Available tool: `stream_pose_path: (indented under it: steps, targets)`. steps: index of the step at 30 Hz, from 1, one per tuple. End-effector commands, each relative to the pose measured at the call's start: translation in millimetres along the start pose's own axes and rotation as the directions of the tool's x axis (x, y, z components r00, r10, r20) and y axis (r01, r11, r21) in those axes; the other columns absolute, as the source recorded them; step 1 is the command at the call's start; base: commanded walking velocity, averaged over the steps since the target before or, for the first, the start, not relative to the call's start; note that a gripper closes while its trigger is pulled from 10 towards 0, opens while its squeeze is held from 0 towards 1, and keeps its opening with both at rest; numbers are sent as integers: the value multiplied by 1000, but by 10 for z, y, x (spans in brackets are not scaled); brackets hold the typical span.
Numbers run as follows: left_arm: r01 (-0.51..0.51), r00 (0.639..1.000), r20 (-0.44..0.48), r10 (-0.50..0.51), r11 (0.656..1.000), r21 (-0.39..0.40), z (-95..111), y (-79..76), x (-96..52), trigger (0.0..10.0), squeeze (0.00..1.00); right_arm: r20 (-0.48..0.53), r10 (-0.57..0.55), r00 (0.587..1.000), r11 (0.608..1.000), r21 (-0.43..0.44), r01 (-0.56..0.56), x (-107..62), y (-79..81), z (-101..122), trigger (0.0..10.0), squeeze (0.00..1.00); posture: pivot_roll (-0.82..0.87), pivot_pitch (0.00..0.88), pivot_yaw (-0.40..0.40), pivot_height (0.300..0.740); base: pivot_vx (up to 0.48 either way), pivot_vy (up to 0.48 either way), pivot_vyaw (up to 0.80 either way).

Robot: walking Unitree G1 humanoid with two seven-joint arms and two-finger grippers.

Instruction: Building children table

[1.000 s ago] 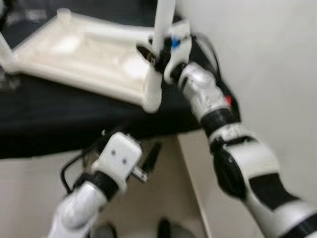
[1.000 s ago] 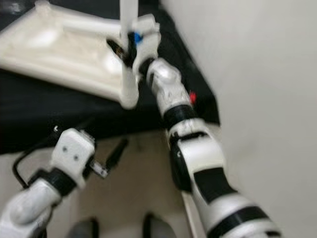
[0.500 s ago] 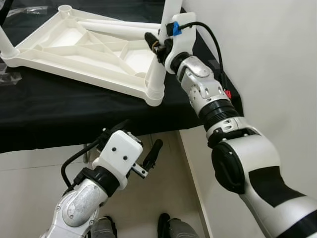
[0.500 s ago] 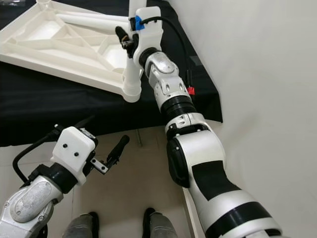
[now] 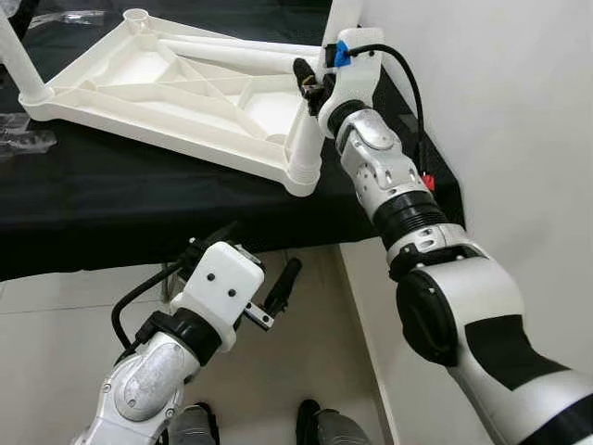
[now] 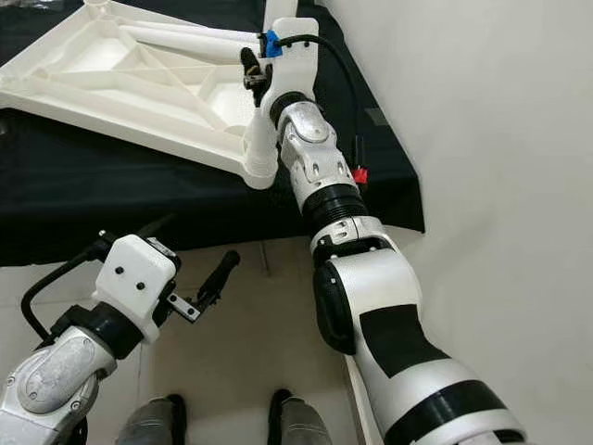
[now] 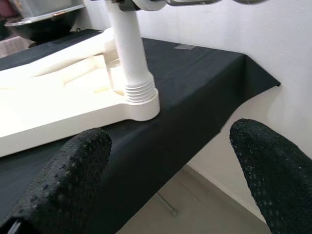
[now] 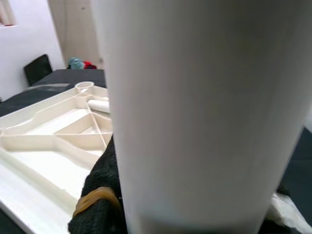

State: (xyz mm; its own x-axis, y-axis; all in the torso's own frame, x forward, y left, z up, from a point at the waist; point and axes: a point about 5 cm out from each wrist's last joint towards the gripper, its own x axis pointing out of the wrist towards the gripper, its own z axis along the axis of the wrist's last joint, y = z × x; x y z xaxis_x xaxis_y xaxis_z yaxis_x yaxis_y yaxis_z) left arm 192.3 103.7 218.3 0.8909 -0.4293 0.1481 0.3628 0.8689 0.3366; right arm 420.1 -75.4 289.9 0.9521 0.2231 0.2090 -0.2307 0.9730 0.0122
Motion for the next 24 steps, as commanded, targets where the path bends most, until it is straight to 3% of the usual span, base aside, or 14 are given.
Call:
stream_pose_path:
  steps: [1,11,12,15,18,23,24]
  targets:
    - [1,1000,-11,-1,1000,-1,-29,-7,5,10000,0,-211,-110,971,994,-39,105,-175,-223,-588,10000,0,79,242,-127,740,0,0,0]
    - [-1,1000,-10,1,1000,7,-37,13,20,10000,0,-236,-174,956,985,-29,172,-231,-217,-709,10000,0,78,239,-123,740,0,0,0]
    - [-1,1000,-7,1,1000,7,-36,15,26,10000,0,-247,-301,921,954,-73,292,-250,-289,-721,10000,0,78,239,-123,740,0,0,0]
    - [-2,1000,-4,2,1000,9,-33,18,33,10000,0,-244,-389,888,921,-91,379,-255,-332,-702,10000,0,78,238,-123,740,0,0,0]
    - [-3,1000,-3,3,1000,10,-32,19,35,10000,0,-246,-405,881,914,-83,398,-255,-335,-696,10000,0,78,238,-123,740,0,0,0]
    - [-6,1000,0,6,1000,14,-32,34,42,10000,0,-211,-583,784,811,-107,575,-273,-368,-625,10000,0,79,237,-125,740,0,0,0]
    - [-6,1000,0,6,1000,14,-32,34,42,10000,0,-211,-583,784,811,-107,575,-273,-368,-625,10000,0,79,237,-125,740,0,0,0]
